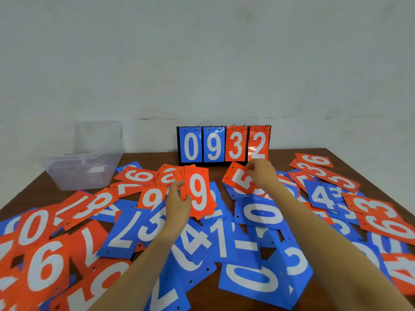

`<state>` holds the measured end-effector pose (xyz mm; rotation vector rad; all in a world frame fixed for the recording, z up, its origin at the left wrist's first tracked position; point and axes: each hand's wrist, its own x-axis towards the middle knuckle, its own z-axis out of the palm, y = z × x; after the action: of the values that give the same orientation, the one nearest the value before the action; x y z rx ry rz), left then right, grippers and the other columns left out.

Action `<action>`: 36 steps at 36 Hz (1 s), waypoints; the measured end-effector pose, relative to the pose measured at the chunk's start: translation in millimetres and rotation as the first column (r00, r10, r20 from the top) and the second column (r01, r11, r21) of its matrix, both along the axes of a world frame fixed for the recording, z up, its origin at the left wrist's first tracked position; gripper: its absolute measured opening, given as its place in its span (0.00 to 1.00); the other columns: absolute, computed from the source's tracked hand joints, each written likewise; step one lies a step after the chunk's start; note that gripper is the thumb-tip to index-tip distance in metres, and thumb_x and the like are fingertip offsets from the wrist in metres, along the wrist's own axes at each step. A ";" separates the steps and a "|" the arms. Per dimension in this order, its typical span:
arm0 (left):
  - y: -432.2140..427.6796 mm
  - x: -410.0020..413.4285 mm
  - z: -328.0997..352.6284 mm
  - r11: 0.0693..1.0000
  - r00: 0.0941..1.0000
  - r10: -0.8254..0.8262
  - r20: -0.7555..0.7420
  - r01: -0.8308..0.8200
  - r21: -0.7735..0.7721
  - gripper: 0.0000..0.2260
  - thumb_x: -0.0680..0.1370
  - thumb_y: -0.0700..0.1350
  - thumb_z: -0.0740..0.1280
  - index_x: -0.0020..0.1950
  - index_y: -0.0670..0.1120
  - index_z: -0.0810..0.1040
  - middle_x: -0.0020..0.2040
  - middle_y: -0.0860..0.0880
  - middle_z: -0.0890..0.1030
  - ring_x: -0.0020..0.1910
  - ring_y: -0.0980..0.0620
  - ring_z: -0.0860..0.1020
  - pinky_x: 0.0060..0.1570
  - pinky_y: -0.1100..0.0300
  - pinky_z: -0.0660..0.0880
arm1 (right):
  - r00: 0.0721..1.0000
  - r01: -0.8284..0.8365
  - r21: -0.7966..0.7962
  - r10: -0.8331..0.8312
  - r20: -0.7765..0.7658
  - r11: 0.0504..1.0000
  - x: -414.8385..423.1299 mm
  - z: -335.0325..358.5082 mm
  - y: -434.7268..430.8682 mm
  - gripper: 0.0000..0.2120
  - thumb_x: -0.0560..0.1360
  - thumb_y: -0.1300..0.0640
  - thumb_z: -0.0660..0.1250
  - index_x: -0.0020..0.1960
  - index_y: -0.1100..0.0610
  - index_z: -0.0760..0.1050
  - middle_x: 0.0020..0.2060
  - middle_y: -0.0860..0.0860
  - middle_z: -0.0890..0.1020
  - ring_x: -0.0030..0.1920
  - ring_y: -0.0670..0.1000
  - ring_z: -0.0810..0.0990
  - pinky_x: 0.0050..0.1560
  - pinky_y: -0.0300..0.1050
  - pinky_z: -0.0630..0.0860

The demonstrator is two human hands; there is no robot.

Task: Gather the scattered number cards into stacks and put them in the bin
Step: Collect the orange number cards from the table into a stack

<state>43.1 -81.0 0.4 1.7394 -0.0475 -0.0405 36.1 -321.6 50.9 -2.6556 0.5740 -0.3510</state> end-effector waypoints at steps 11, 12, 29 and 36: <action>10.9 -39.3 42.6 1.000 0.994 0.016 0.110 -0.014 -0.020 0.18 0.78 0.34 0.62 0.65 0.48 0.69 0.68 0.46 0.71 0.66 0.46 0.71 0.58 0.54 0.75 | 0.896 -0.157 0.295 0.010 0.444 0.942 -66.8 54.8 43.0 0.08 0.76 0.60 0.66 0.53 0.61 0.78 0.47 0.52 0.80 0.45 0.48 0.75 0.45 0.38 0.69; 13.4 -43.5 45.5 1.000 0.992 0.015 0.129 -0.012 -0.023 0.18 0.78 0.33 0.62 0.65 0.47 0.69 0.67 0.46 0.71 0.66 0.47 0.70 0.57 0.57 0.73 | 0.901 -0.182 0.340 0.018 0.434 0.922 -72.3 57.2 49.8 0.08 0.76 0.59 0.67 0.53 0.60 0.78 0.46 0.52 0.80 0.46 0.48 0.75 0.43 0.37 0.70; 35.1 -98.5 51.5 0.972 0.986 -0.118 0.117 0.139 -0.191 0.14 0.78 0.31 0.60 0.54 0.49 0.70 0.58 0.50 0.73 0.58 0.53 0.74 0.44 0.62 0.78 | 0.960 -0.169 0.767 -0.071 0.269 0.619 -109.1 12.6 135.4 0.12 0.77 0.59 0.64 0.58 0.55 0.66 0.50 0.50 0.75 0.50 0.49 0.76 0.45 0.41 0.75; 33.3 -102.0 38.3 0.972 0.988 -0.033 0.148 0.066 -0.224 0.20 0.79 0.35 0.61 0.65 0.52 0.61 0.51 0.56 0.74 0.48 0.58 0.78 0.43 0.57 0.80 | 0.915 -0.271 0.615 0.000 0.403 0.740 -113.6 -1.7 145.9 0.16 0.78 0.59 0.63 0.64 0.52 0.65 0.54 0.45 0.73 0.56 0.47 0.73 0.53 0.41 0.72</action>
<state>-58.9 -47.6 38.7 1.5083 -0.1943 0.0519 -77.5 -175.6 49.2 -1.8523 0.2893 -0.4934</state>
